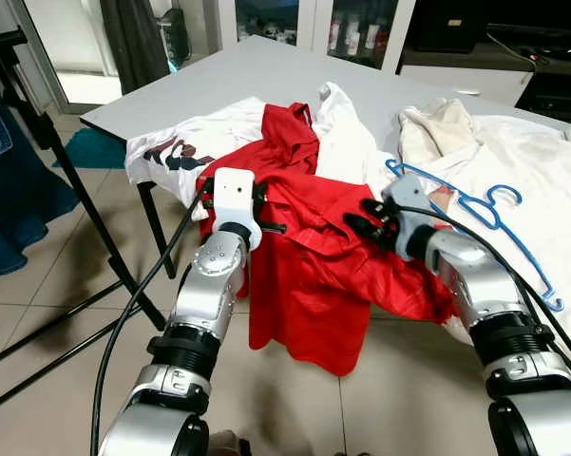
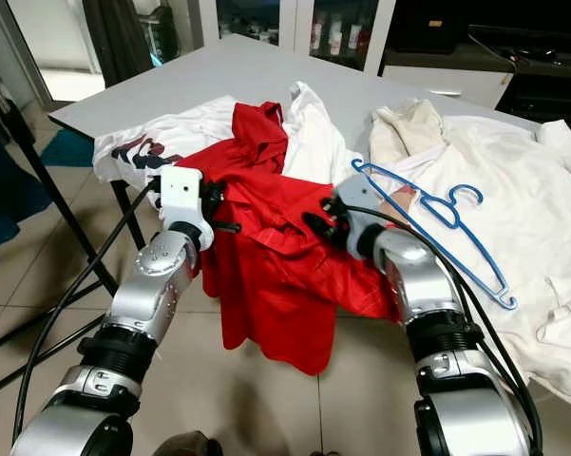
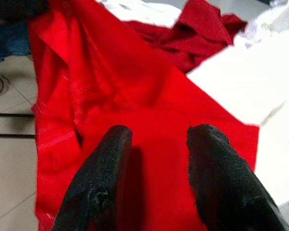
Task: Hang hanger
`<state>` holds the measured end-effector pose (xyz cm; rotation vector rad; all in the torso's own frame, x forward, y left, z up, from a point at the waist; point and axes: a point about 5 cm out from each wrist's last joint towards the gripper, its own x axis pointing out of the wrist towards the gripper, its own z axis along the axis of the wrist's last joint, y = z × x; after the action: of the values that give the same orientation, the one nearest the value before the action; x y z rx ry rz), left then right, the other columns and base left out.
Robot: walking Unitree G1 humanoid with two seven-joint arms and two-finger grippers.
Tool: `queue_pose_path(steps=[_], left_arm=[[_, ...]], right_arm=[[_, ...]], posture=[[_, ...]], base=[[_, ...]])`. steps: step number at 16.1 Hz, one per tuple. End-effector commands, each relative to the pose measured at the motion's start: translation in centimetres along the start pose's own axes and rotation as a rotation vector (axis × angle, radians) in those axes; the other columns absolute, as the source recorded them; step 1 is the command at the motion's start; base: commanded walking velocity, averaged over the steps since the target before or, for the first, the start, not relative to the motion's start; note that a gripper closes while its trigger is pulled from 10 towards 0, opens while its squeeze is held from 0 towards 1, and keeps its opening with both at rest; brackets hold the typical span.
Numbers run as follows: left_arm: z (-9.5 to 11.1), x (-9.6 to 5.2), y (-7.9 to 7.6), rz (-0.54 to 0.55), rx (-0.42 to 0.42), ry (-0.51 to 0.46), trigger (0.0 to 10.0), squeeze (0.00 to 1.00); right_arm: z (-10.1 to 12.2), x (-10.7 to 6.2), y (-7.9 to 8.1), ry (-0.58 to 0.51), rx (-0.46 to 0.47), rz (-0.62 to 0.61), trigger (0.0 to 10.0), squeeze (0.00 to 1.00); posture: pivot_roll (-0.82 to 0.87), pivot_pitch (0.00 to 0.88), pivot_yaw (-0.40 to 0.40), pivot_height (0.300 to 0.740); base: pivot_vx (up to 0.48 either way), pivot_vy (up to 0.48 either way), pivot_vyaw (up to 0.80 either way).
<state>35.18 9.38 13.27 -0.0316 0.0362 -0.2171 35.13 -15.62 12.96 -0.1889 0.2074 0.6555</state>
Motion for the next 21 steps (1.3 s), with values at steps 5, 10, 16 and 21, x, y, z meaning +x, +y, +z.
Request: queue_pose_path(steps=[5,10,16,21], left_arm=[[0.8,0.5,-0.2,-0.012,0.009,-0.024,10.0,0.00],[0.8,0.5,-0.2,-0.011,0.011,-0.025,10.0,0.00],[0.8,0.5,-0.2,-0.011,0.008,-0.027,10.0,0.00],[0.8,0.5,-0.3,-0.013,0.008,-0.028,10.0,0.00]], right_arm=[[-1.2,0.3,1.0,0.078,-0.016,0.024,10.0,0.00],[-1.5,0.7,1.3,0.123,-0.022,0.010,10.0,0.00],[-2.2,0.7,-0.1,0.196,0.077,-0.106,10.0,1.00],[-3.4,0.6,-0.4,0.293,0.074,-0.149,10.0,0.00]], posture=[[0.10,0.000,-0.002,0.740],[0.10,0.000,-0.003,0.740],[0.10,0.000,-0.007,0.740],[0.10,0.000,-0.003,0.740]], base=[[0.000,0.000,0.00],[0.000,0.000,0.00],[0.000,0.000,0.00],[0.000,0.000,0.00]])
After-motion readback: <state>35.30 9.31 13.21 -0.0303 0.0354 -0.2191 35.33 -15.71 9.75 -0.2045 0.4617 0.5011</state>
